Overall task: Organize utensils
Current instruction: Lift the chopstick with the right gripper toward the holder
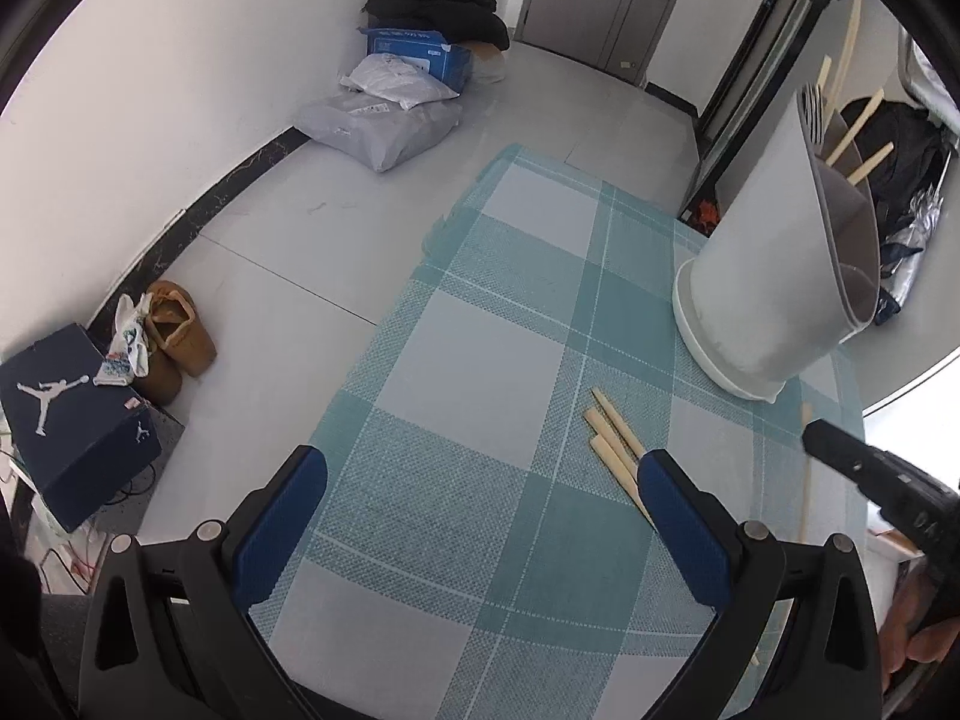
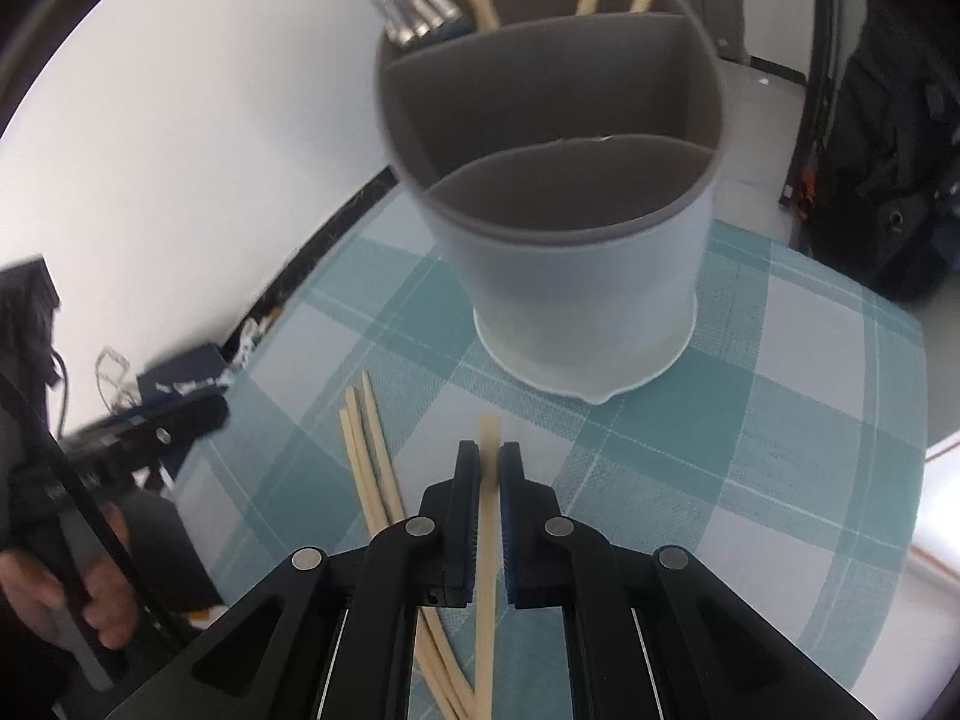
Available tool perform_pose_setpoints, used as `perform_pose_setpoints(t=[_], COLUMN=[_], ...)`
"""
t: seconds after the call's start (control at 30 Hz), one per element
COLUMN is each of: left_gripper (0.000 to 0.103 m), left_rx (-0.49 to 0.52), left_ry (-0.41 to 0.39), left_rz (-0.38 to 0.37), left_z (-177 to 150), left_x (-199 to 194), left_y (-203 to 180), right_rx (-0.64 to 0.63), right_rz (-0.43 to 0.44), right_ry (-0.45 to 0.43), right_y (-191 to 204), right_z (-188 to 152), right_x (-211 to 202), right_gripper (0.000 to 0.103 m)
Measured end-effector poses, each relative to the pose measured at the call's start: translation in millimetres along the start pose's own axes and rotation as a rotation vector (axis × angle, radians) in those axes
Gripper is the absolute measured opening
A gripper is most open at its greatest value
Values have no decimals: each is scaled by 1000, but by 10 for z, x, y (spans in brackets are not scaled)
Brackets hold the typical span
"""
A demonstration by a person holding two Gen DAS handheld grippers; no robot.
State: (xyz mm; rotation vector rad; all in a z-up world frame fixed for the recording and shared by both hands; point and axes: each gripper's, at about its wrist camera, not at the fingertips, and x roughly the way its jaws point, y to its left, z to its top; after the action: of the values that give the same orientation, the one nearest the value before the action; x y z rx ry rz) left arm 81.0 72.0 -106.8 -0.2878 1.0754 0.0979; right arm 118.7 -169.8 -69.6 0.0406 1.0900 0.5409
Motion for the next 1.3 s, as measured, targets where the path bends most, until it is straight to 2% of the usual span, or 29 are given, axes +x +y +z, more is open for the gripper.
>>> perform_pose_setpoints(t=[0.17,0.37,0.5,0.57,0.77,1.13,1.3], left_gripper=[102,102,102,102,102,102,97], left_rx=[52,93,108,98,118,86,76], left_ry=[47,71,103,131,131,190,191], left_rz=[19,81,118,112,113,119,130], left_z=[-16,-41,-69,-77,-45,-43,-38], left_x=[128,240,311,357,389,394,400], left_y=[-171,-278,-307,-319,-390,-362,-407], right_rx=[157,233,220,202,177,180,179], right_rz=[105,168,162,161,150,144,134], right_ry=[-81,-157,-190,-205,-238,-252,-273], right_y=[-202,-433,-470,-424,-393,-429,-433], right_z=[29,71,106,112,28,-5,-4], right_x=[-111,-301,-425,-442,-674,-719,-800], right_gripper=[6,6,6,6,6,6,6])
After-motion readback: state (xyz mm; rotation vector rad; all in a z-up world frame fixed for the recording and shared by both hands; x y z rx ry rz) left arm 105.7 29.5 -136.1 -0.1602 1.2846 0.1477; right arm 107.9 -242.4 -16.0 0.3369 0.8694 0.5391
